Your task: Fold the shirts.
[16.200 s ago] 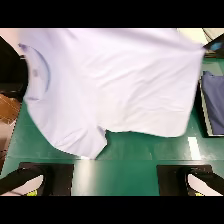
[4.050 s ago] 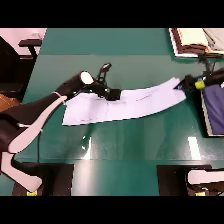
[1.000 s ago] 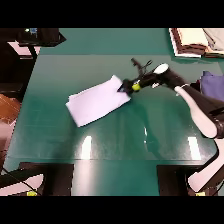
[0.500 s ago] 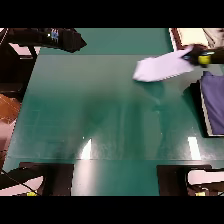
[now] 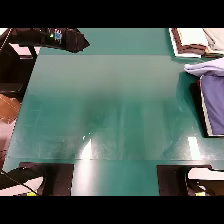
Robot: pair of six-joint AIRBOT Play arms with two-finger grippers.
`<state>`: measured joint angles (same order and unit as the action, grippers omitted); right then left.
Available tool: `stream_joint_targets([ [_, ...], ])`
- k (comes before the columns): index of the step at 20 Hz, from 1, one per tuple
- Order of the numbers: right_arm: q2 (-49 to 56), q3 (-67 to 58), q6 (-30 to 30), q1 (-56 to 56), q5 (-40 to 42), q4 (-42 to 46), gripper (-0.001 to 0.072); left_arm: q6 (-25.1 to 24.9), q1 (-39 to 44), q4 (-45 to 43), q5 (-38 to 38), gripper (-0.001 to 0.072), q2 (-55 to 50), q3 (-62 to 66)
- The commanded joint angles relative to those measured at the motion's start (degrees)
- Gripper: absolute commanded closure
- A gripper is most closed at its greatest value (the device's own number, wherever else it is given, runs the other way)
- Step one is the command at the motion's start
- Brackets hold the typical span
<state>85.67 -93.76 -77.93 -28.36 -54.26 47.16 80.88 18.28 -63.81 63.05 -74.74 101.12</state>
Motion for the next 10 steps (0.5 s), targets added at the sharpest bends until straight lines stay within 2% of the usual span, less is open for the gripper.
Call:
stream_joint_targets([
  [1,-0.17,-3.61,2.38,-1.22,2.82,-1.05,0.0697,0.17,0.02,0.02,0.00,0.0687,-0.02,0.00],
  [5,-0.20,-15.34,2.51,-1.84,-0.24,-0.90,0.0698,0.15,0.02,0.02,0.02,0.0687,-0.02,0.00],
  [10,-0.66,-22.97,2.34,-3.43,-11.02,0.55,0.0697,0.11,0.02,0.00,0.85,0.0686,-0.02,0.00],
])
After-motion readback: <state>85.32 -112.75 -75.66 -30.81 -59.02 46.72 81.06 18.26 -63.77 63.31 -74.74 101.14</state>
